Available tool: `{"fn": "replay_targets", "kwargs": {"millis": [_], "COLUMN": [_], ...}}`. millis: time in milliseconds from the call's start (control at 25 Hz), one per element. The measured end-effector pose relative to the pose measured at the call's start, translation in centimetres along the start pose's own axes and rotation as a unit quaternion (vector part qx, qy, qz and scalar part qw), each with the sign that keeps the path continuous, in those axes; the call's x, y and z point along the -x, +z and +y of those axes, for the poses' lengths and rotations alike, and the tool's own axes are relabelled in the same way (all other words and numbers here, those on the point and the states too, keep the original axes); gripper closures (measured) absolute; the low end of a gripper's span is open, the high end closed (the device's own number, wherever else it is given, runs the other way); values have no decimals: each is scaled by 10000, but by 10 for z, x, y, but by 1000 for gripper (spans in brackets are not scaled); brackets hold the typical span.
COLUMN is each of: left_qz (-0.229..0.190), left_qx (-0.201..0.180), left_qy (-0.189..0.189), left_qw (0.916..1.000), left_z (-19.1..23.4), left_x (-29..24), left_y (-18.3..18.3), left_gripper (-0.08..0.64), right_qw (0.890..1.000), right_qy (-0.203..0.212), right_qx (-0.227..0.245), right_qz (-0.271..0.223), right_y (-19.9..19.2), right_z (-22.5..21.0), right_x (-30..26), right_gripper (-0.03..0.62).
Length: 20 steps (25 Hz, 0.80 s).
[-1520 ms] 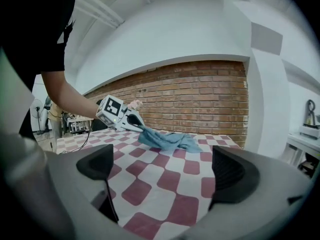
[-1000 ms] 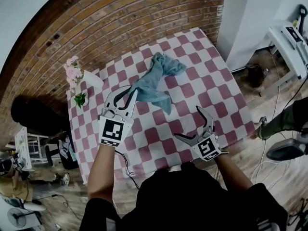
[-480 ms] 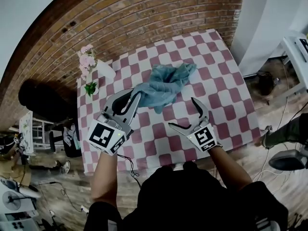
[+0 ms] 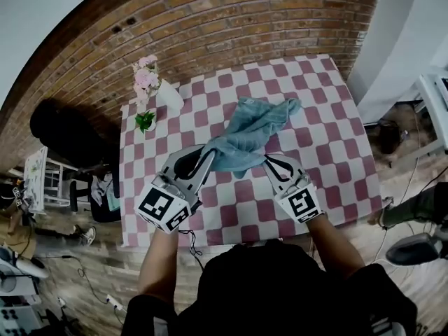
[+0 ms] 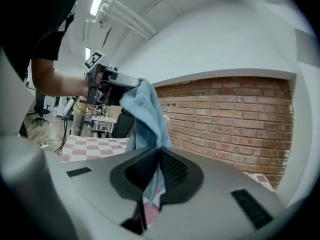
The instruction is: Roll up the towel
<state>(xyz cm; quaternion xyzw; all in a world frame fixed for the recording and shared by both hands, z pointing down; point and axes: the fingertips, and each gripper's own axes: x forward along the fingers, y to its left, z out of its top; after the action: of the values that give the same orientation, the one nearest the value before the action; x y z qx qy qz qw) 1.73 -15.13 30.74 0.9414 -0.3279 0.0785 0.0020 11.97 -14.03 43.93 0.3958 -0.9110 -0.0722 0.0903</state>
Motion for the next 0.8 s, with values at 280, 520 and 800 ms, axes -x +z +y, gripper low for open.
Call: {"fn": "replay_targets", "kwargs": {"millis": [280,520,800], "left_qz": [57,70,-262], "left_qx": [502,1037,1304], "left_qy": [333,293,286], "left_qw": [9982,9942,9907], "left_z": [29,30,3], "left_x": [30,27,16], "left_y": [-41,-78,-89], "left_gripper": [515,491,295], "right_qw": [9971,9814,9573], "right_qy": [-274,-441,-706], "right_qx": [695,1865,2804], "right_qz": [-114,-112,-69], "right_y": [67,132,190], "right_z": [-10,-18,-25], "right_x": [8,-7,-37], "right_gripper": [580,581,580]}}
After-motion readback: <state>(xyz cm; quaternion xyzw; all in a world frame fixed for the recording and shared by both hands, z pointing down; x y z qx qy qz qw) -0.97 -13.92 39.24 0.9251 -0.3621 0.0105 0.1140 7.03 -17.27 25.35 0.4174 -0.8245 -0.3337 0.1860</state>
